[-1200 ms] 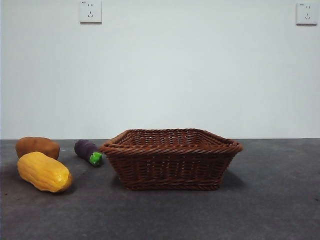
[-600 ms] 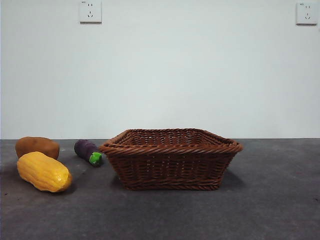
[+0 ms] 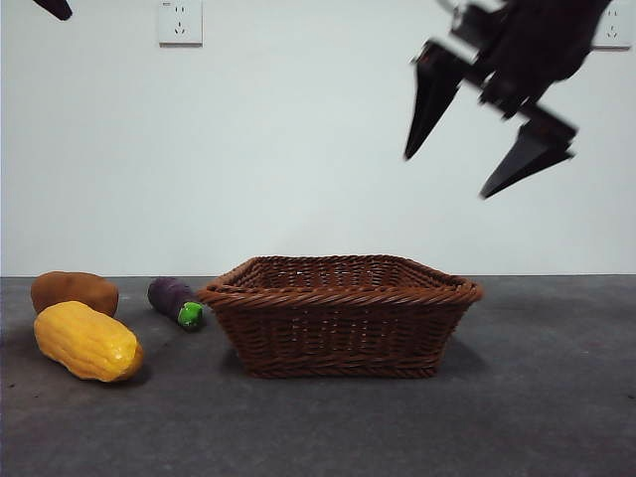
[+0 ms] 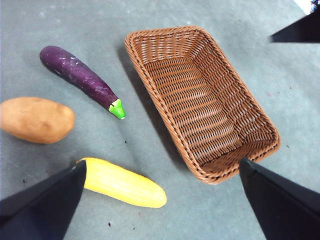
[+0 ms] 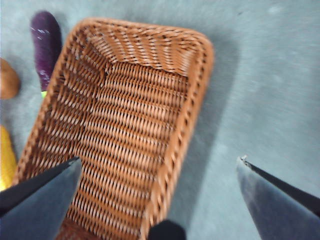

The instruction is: Help me put the vegetables on the table into the basket

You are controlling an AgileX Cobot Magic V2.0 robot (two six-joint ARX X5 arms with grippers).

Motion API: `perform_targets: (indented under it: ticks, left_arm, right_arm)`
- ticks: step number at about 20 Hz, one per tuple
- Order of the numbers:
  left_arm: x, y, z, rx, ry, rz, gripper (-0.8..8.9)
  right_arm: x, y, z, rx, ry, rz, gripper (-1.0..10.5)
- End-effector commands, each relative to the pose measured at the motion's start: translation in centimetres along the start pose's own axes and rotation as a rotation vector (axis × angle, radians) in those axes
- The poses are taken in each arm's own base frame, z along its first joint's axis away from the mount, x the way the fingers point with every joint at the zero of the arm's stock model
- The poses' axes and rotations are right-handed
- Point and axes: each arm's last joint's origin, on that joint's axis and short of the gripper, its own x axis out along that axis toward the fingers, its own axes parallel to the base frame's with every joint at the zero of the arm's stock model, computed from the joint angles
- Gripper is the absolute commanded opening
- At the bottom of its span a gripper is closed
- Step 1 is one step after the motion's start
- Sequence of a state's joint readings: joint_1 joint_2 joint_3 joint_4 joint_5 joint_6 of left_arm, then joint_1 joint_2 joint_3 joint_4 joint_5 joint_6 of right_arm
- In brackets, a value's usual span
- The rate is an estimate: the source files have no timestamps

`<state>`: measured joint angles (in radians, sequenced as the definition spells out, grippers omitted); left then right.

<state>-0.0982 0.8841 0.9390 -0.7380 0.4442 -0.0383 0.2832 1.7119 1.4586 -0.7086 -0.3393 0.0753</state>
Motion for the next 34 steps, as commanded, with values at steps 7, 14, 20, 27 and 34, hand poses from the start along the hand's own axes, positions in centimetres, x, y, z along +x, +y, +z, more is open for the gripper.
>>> perform_targets:
  ticks: [7,14,20,27,34]
  left_arm:
    - [1.4,0.8,0.4,-0.033,0.036,0.055,6.59]
    - [2.9,1.6,0.6,-0.072,0.075,0.068,6.59]
    - [3.5,1.9,0.8,-0.074,0.079,0.088,6.59]
    - [3.5,1.9,0.9,-0.071,0.066,0.088,6.59]
    - [3.5,2.0,0.9,-0.088,0.063,0.136,6.59]
  right_arm:
    - [8.1,-0.9,-0.9,0.039,0.172,-0.05,5.9]
    - [10.0,-1.6,-1.3,0.088,0.188,-0.078,3.4]
    - [10.7,-0.8,-1.6,0.075,0.204,-0.073,3.3]
    - [11.0,-0.4,-1.7,0.069,0.201,-0.09,2.2]
    - [12.3,-0.9,-2.0,0.087,0.214,-0.096,0.9]
